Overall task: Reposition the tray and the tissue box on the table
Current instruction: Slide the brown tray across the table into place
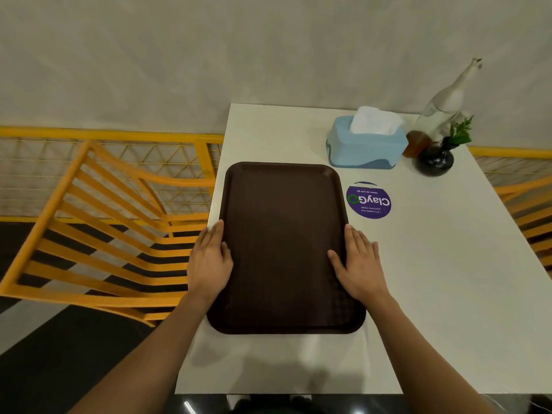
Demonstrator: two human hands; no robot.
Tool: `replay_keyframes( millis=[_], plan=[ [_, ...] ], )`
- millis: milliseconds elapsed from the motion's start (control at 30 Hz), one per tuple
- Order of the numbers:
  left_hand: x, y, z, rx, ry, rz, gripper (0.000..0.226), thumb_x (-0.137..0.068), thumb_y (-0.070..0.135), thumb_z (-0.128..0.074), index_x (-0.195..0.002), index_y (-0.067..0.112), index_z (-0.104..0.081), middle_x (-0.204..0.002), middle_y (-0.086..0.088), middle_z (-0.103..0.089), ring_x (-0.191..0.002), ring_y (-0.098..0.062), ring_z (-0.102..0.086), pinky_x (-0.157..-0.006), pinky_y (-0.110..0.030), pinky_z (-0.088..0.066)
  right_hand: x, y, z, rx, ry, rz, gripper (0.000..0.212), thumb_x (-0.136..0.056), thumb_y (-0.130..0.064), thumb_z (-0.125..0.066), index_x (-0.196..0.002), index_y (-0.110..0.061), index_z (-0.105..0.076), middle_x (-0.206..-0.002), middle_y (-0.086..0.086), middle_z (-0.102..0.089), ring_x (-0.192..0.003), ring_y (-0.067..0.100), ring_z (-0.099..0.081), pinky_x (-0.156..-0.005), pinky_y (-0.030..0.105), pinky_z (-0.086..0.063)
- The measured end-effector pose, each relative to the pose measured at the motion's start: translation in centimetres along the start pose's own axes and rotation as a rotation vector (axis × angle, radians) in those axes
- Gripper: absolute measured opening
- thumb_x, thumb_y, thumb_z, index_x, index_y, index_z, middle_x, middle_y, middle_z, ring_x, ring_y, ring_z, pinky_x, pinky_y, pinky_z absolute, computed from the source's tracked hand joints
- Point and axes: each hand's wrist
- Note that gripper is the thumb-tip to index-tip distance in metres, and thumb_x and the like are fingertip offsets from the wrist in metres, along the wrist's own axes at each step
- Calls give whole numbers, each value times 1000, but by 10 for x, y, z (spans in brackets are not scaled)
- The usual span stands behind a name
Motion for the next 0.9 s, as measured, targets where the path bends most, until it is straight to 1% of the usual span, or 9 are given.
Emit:
replay_keyframes(
  millis=[100, 233, 400, 733, 900],
  plan=[
    [-4, 4, 0, -2, -11, -2, 54, -102, 19, -46, -155, 14, -36, -153, -8, -49, -148, -28, -33, -115, -48, -39, -3, 1, 2, -10, 0, -8, 79, -100, -62, -26, -162, -18, -8, -167, 6, -23, -155, 28, -16, -125, 52, -9],
    [-5, 5, -1, 2, -18, 12, 54, -103, 20, -45, -156, 16, -34, -154, -7, -47, -149, -27, -31, -115, -48, -38, -5, 1, 3, -18, -8, -14, 84, -94, -68, -19, -162, -19, -9, -167, 5, -23, -154, 28, -17, -125, 51, -8],
    [-2, 5, 0, 21, -21, 29, 54, -104, 22, -44, -157, 18, -33, -156, -6, -45, -150, -26, -28, -114, -48, -39, -3, 2, 0, -23, 3, -10, 77, -101, -61, -29, -162, -19, -9, -167, 5, -23, -154, 28, -17, -125, 51, -9],
    [1, 6, 4, 51, -21, 9, 54, -104, 20, -46, -156, 15, -34, -155, -7, -46, -151, -27, -28, -116, -48, -37, 0, 1, -1, -12, 5, -22, 77, -101, -60, -31, -162, -19, -8, -167, 5, -23, -154, 28, -18, -124, 54, -12],
    [1, 5, 6, 87, -28, 6, 54, -103, 19, -47, -156, 15, -36, -153, -9, -48, -150, -29, -28, -114, -50, -39, 0, 2, -4, 2, 7, -32, 77, -101, -62, -29, -162, -20, -7, -167, 5, -23, -154, 28, -19, -124, 54, -12]
  ],
)
Point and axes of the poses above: each hand's wrist, its own x-axis away from the middle knuckle, its own z-axis out of the back of the hand, y = z × x
